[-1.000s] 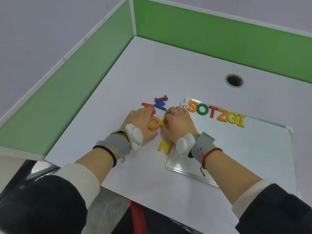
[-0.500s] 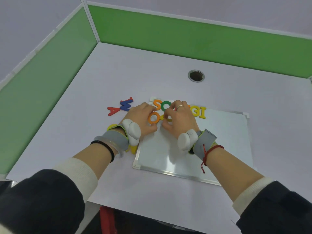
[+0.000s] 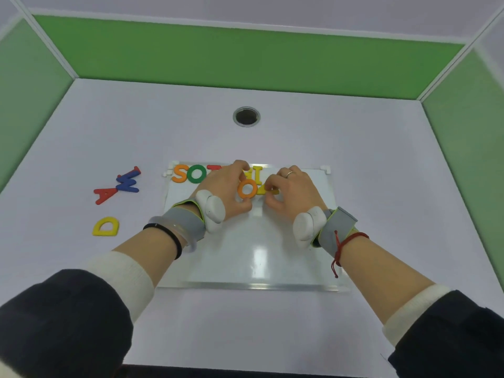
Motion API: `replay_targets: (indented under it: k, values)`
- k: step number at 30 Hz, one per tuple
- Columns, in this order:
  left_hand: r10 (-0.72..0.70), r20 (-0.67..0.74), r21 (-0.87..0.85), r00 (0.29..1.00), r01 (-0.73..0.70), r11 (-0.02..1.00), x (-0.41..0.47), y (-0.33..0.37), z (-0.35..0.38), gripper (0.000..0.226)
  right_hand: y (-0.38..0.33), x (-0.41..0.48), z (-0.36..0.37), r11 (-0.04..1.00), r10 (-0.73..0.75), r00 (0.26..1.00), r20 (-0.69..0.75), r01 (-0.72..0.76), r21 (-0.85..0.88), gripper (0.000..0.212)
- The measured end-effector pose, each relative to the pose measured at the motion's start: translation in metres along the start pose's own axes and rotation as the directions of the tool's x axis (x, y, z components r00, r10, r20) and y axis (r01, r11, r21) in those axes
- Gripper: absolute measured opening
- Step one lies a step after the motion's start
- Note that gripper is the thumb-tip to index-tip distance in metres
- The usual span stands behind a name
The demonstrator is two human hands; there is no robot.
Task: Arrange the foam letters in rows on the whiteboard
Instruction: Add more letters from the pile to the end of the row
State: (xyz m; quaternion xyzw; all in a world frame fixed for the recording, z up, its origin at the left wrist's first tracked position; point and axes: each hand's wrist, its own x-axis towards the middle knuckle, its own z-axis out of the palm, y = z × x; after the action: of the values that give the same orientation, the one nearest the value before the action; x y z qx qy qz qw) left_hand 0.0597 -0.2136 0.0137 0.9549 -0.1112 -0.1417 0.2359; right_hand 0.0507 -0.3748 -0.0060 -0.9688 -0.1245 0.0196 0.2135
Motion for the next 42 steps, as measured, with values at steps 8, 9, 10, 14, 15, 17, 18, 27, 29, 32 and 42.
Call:
replay_targets:
  k: [8,9,10,14,15,17,18,27,29,32,42]
  values:
    - [0.013,0.045,0.103,0.999,-0.018,0.995,0.029,0.023,0.014,0.056,0.036,-0.006,-0.008,0.997,0.010,1.000,-0.024,-0.008,0.076,0.013]
    - [0.021,0.044,0.124,0.999,-0.026,0.992,0.032,0.025,0.015,0.055,0.041,-0.006,-0.009,0.997,0.012,1.000,-0.021,-0.010,0.079,0.013]
    - [0.030,0.039,0.144,0.999,-0.035,0.989,0.034,0.026,0.015,0.053,0.042,-0.005,-0.010,0.997,0.006,1.000,-0.019,-0.004,0.081,0.013]
    - [0.075,0.021,0.215,0.997,-0.078,0.973,0.046,0.031,0.021,0.045,0.057,-0.002,-0.013,0.995,-0.007,0.999,-0.041,0.011,0.096,0.014]
    - [0.085,0.019,0.228,0.996,-0.087,0.970,0.049,0.031,0.023,0.044,0.059,-0.002,-0.013,0.995,-0.006,0.999,-0.039,0.010,0.100,0.014]
    - [0.091,0.019,0.252,0.996,-0.093,0.963,0.055,0.031,0.026,0.043,0.062,-0.001,-0.013,0.993,-0.001,0.999,-0.042,0.006,0.117,0.013]
    - [0.090,0.018,0.263,0.996,-0.092,0.960,0.057,0.031,0.027,0.044,0.063,0.000,-0.013,0.992,-0.001,0.999,-0.046,0.007,0.125,0.013]
    - [0.084,0.041,0.309,0.996,-0.093,0.946,0.058,0.019,0.025,0.041,0.055,0.016,-0.008,0.995,-0.058,0.998,-0.017,0.059,0.082,0.011]
    - [0.082,0.045,0.319,0.996,-0.092,0.943,0.058,0.017,0.023,0.041,0.052,0.018,-0.007,0.995,-0.075,0.997,-0.014,0.075,0.063,0.011]
    - [0.068,0.046,0.316,0.997,-0.079,0.945,0.059,0.015,0.023,0.041,0.051,0.021,-0.004,0.996,-0.082,0.997,-0.015,0.082,0.042,0.010]
    - [0.070,0.028,0.255,0.997,-0.075,0.964,0.060,0.011,0.026,0.042,0.045,0.022,-0.001,0.996,0.059,0.998,0.014,-0.058,-0.071,0.035]
